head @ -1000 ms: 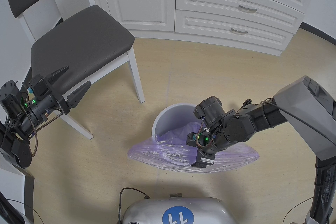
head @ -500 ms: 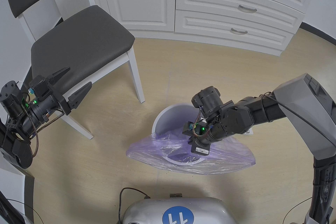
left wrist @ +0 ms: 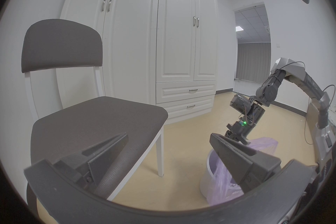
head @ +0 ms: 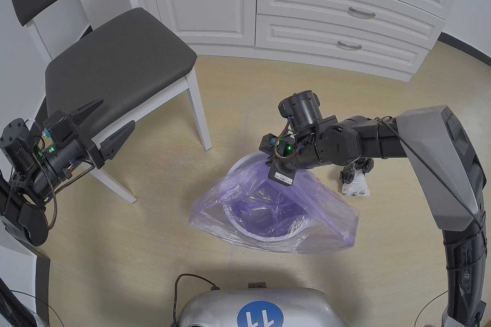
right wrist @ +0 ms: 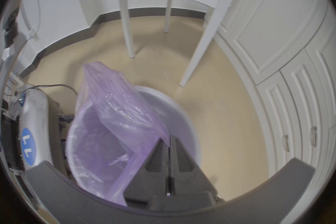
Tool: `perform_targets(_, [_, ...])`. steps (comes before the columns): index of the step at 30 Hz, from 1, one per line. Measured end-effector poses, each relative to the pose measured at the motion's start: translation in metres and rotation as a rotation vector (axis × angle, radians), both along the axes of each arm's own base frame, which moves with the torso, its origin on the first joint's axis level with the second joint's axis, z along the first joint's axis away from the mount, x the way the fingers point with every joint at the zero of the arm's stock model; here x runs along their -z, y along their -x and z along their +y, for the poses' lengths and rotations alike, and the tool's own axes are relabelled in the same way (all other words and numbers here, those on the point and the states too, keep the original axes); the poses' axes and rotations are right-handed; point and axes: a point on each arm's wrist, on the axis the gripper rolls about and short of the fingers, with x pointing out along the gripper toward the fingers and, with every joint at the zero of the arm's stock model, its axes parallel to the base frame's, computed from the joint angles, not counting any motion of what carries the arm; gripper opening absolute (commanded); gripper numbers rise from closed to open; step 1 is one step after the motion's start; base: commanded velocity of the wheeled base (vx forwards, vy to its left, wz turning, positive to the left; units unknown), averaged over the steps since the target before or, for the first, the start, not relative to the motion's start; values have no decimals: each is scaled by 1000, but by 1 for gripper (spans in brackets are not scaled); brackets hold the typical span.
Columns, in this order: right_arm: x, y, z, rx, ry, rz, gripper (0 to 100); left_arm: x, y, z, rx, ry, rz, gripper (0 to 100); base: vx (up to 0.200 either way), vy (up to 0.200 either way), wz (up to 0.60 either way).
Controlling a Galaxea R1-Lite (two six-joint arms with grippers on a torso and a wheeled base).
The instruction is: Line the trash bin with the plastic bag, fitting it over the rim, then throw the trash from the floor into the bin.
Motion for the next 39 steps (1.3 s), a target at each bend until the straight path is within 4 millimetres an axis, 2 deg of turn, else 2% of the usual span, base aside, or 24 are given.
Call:
perform_targets(7, [1, -21, 2, 107, -9, -111, 0, 0, 0, 0, -1, 0, 1, 100, 0, 0, 0])
perform_targets(13, [1, -38, 9, 157, -107, -287, 0, 1, 0, 0, -1, -1, 2, 100, 0, 0, 0])
perform_targets(20, [19, -53, 16, 260, -194, -409, 0, 1, -1, 0, -2, -2, 3, 100, 0, 0, 0])
perform_targets(28, [40, -58, 20, 272, -192, -397, 0, 4, -2, -2, 6, -5, 13, 100, 0, 0, 0])
perform_targets(36, [38, -59, 22, 269, -226, -439, 0, 7, -2, -4, 15, -7, 21, 100, 0, 0, 0])
perform_targets(37, [36, -59, 23, 269, -237, -452, 100, 7, -2, -5, 19, -7, 22, 100, 0, 0, 0])
perform_targets(39, [33, -58, 25, 267, -255, -473, 100, 8, -2, -7, 25, -12, 22, 100, 0, 0, 0])
